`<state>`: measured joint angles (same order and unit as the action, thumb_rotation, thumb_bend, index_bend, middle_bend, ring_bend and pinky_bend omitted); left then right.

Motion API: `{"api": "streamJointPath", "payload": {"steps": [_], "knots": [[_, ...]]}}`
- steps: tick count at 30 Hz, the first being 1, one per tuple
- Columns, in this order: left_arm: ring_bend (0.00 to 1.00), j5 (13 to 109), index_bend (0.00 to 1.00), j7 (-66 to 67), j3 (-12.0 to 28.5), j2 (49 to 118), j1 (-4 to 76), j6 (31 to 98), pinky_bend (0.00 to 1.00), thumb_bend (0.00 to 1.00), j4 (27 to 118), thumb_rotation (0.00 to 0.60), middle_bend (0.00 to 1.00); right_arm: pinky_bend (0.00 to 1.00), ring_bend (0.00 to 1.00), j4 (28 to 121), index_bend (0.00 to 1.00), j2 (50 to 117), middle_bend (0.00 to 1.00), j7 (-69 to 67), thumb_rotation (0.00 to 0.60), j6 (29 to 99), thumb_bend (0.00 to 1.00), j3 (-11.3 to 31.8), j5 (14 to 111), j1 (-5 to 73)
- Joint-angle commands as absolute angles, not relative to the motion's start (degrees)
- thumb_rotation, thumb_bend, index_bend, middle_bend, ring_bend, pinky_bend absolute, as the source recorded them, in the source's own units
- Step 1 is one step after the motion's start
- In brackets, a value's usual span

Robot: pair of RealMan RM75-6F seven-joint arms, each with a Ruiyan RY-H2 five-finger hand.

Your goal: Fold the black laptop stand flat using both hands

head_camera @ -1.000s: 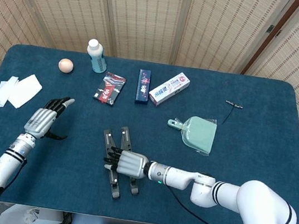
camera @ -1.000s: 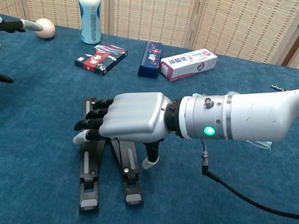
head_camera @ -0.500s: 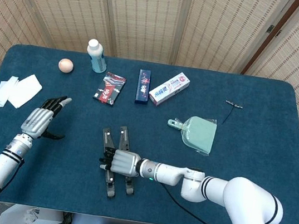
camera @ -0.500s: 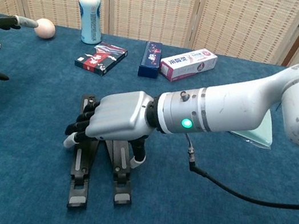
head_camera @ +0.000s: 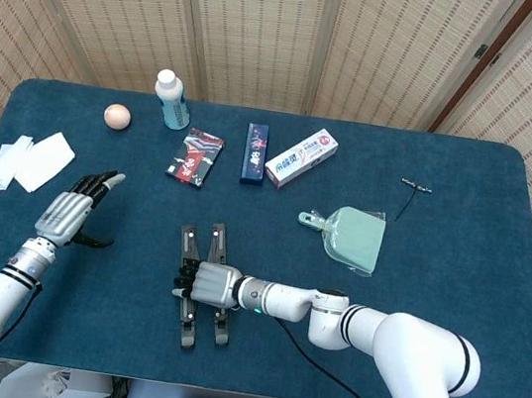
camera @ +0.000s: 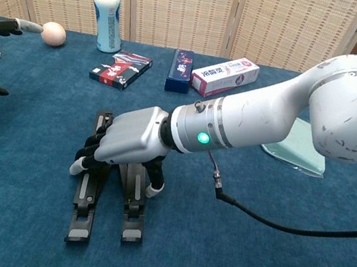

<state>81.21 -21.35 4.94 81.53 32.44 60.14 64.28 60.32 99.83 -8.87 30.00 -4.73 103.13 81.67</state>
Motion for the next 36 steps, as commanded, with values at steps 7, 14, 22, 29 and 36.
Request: {"api": "streamJointPath", "payload": {"steps": [7, 14, 22, 29, 36], "knots": [[0.0, 82.0, 0.0, -22.0, 4.8, 81.4, 32.1, 60.9, 0.05, 0.11, 64.3, 0.6, 0.0, 0.0, 0.0, 57.4, 0.0, 101.5, 0.19, -12.6, 0.6, 33.2, 0.23, -5.8, 103.4, 82.0], [0.0, 82.2, 0.0, -22.5, 4.8, 81.4, 32.0, 60.9, 0.04, 0.11, 64.2, 0.6, 0.0, 0.0, 0.0, 54.7, 0.0, 103.2, 0.32, -13.8, 0.6, 35.5, 0.26, -6.6, 103.9, 82.0], [0.0, 82.3, 0.0, -23.4, 4.6, 81.6, 31.7, 60.8, 0.04, 0.11, 63.7, 0.6, 0.0, 0.0, 0.03, 50.3, 0.0, 105.7, 0.47, -14.6, 0.6, 39.7, 0.3, -7.5, 105.1, 81.1], [0.0, 82.5, 0.0, -23.9, 4.6, 81.7, 31.7, 60.8, 0.03, 0.11, 63.2, 0.6, 0.0, 0.0, 0.15, 47.1, 0.07, 107.4, 0.59, -15.4, 0.6, 43.0, 0.32, -7.9, 105.5, 80.0], [0.0, 82.7, 0.0, -23.9, 4.5, 82.0, 31.7, 60.7, 0.03, 0.11, 62.8, 0.6, 0.0, 0.0, 0.2, 44.8, 0.07, 108.5, 0.6, -15.8, 0.6, 44.9, 0.32, -8.4, 105.8, 79.1]]}}
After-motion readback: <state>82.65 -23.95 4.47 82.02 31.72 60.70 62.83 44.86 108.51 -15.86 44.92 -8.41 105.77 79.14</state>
